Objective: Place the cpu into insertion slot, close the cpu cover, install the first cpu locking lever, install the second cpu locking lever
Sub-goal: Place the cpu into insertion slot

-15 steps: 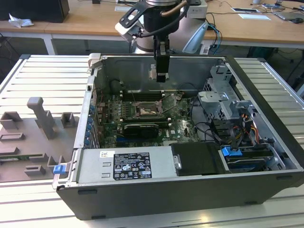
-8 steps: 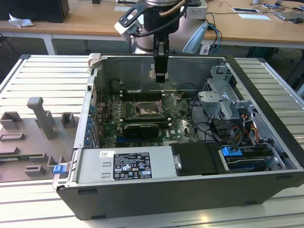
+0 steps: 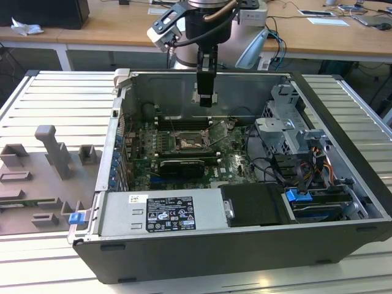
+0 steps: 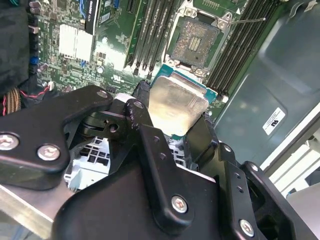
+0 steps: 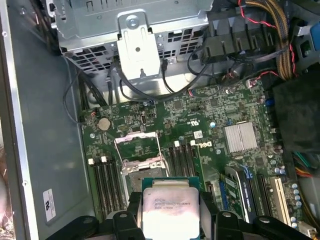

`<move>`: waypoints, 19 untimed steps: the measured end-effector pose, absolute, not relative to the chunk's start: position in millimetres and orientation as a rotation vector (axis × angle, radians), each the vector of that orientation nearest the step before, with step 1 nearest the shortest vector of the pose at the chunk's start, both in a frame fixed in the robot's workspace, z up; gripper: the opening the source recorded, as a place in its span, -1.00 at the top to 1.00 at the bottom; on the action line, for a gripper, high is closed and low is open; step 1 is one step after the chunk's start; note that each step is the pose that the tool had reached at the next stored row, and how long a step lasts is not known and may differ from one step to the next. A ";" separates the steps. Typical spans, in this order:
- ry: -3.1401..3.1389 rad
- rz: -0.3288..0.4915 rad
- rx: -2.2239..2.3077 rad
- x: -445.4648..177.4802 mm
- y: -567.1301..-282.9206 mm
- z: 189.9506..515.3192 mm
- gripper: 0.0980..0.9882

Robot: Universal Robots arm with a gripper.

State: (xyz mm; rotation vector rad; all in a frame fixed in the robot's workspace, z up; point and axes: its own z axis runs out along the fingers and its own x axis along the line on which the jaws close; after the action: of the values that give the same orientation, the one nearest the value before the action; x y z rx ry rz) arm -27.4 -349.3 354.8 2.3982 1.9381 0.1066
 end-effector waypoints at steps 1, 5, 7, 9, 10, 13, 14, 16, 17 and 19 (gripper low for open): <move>1.931 0.106 2.404 -27.4 -349.3 354.7 0.00; 1.879 0.104 2.443 -27.4 -349.3 354.4 0.00; 1.859 0.104 2.457 -27.4 -349.3 354.3 0.00; 1.826 0.102 2.481 -27.4 -349.3 354.1 0.00; 1.812 0.102 2.491 -27.4 -349.3 354.1 0.00; 1.769 0.100 2.520 -27.4 -349.3 353.9 0.00; 1.760 0.100 2.526 -27.4 -349.3 353.8 0.00; 1.735 0.099 2.543 -27.4 -349.3 353.7 0.00; 1.727 0.099 2.548 -27.4 -349.3 353.6 0.00; 1.701 0.098 2.564 -27.4 -349.3 353.5 0.00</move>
State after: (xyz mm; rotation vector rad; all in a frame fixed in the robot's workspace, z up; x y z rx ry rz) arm -27.4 -349.3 353.5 2.5645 1.7012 0.0978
